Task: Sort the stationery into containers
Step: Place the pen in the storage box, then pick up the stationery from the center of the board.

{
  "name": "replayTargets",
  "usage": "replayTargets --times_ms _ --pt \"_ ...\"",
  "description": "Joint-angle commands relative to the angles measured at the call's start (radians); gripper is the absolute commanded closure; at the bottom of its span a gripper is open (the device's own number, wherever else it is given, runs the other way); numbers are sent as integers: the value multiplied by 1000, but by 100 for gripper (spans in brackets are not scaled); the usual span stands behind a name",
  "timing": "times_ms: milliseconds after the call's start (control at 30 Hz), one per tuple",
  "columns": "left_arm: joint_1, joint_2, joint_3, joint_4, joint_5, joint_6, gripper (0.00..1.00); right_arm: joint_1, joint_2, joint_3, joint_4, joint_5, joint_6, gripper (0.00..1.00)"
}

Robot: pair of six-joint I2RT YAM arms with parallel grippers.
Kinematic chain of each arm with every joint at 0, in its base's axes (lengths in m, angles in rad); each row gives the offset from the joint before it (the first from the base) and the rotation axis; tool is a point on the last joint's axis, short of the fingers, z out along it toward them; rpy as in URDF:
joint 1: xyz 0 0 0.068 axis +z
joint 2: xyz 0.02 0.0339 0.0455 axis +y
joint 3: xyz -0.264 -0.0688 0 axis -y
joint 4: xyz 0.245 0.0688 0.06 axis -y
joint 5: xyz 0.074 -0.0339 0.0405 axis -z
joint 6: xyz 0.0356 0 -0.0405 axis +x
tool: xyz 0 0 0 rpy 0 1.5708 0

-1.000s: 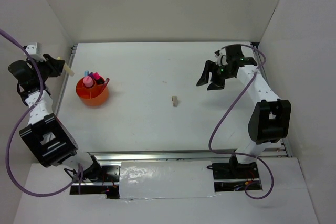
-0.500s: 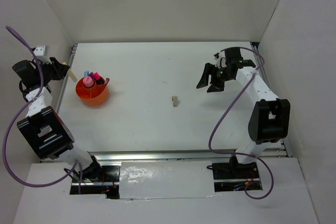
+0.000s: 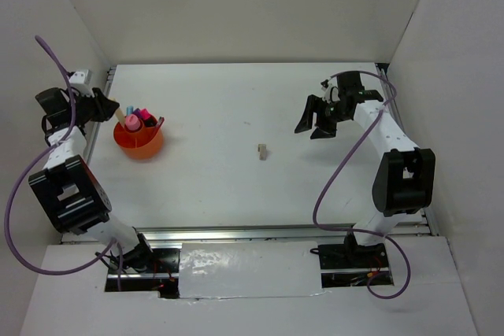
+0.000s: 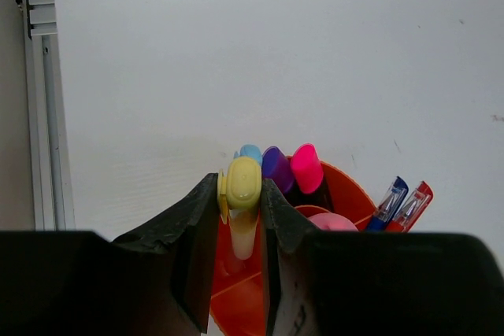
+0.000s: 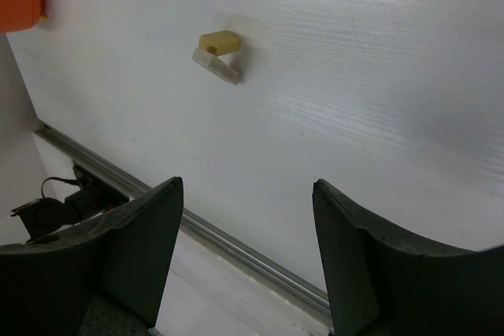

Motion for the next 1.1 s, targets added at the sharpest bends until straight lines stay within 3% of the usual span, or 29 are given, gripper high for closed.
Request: replayTargets --times_ms 0,67,233,367,467,733,1067 --pt "-10 22 42 8 -11 53 95 -1 -14 -11 37 -2 -11 27" --pt "-15 31 40 7 -20 67 90 1 -17 -19 48 -3 -7 27" --pt "-18 39 53 -7 -31 72 58 27 -18 -28 68 18 -4 26" --pt "-16 13 65 8 -6 52 40 69 -2 -16 97 53 0 27" --pt "-27 -24 82 21 21 20 35 125 28 5 121 99 -7 29" --pt "-62 -179 114 35 63 -60 34 318 159 113 148 322 -28 34" --pt "-162 -461 -65 -71 77 114 32 438 314 243 144 428 -25 34"
